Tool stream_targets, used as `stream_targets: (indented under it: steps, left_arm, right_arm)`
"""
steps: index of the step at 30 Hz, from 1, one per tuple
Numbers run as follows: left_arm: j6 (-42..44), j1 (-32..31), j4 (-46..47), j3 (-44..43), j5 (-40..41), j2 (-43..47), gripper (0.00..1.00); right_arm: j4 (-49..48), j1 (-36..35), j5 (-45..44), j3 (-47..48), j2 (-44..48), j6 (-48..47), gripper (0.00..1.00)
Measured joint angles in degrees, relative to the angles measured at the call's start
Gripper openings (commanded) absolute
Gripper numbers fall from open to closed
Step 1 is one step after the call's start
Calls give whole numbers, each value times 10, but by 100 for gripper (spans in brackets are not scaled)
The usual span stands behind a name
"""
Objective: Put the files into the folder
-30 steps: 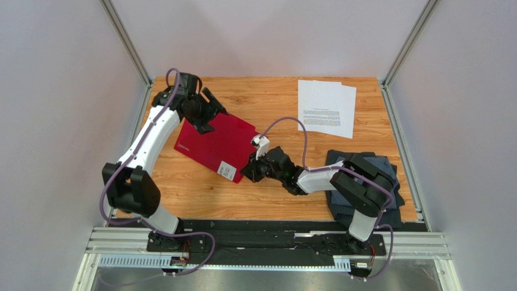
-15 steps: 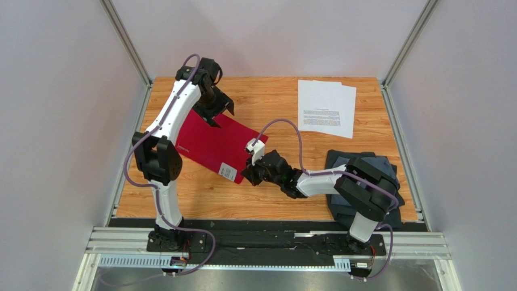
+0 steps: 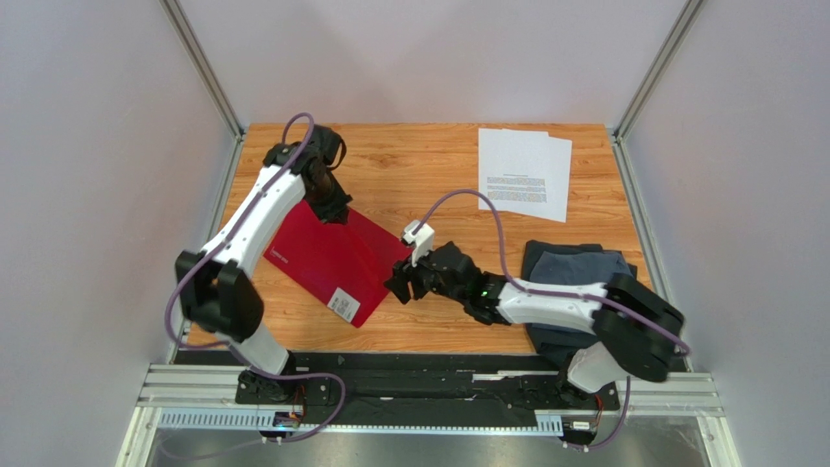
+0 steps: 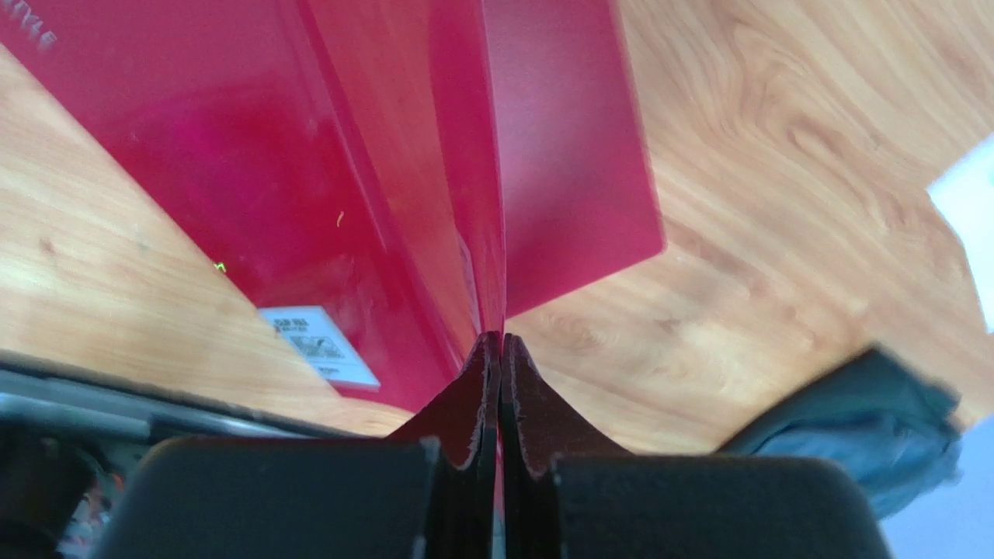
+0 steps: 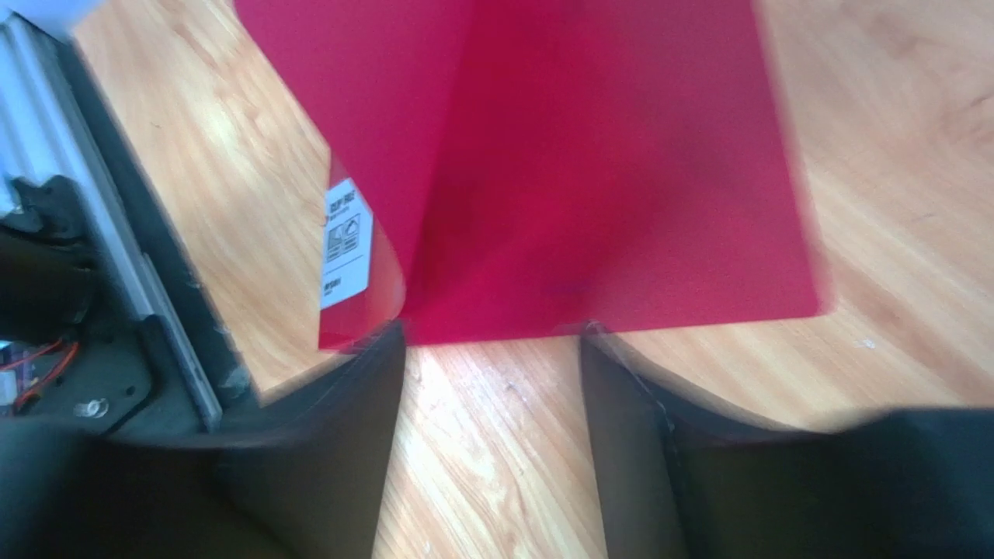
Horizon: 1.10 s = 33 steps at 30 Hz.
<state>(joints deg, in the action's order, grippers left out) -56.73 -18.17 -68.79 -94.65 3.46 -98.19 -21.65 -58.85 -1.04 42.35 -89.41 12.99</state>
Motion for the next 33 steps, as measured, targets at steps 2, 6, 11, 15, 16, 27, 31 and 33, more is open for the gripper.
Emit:
stream_targets:
  steps: [2,6,11,15,16,27,31,33]
  left_arm:
    - [46,-1,54,83,-4,88,0]
    - [122,-1,141,210,-42,275,0]
    - [174,-2,219,315,-105,444,0]
    - [188,-2,227,365,-99,514,0]
    - [188,-2,220,375,-89,526,0]
    - [181,0,153,399,69,539,0]
    - [180,66,128,406,95,512,22]
    - [175,120,116,410,97,488,35]
  right_arm:
    - [24,4,0,-13,76,16,80]
    - [67,35,18,-13,192,51,82]
    - [164,103,83,83,106,97,82]
    - [252,123,119,193,-28,118,79]
    - [268,124,126,220,-62,123,77]
    - [342,130,135,281,-214,145,76]
    - [335,141,125,280,-215,146,76]
    - [331,148,118,279,-216,146,76]
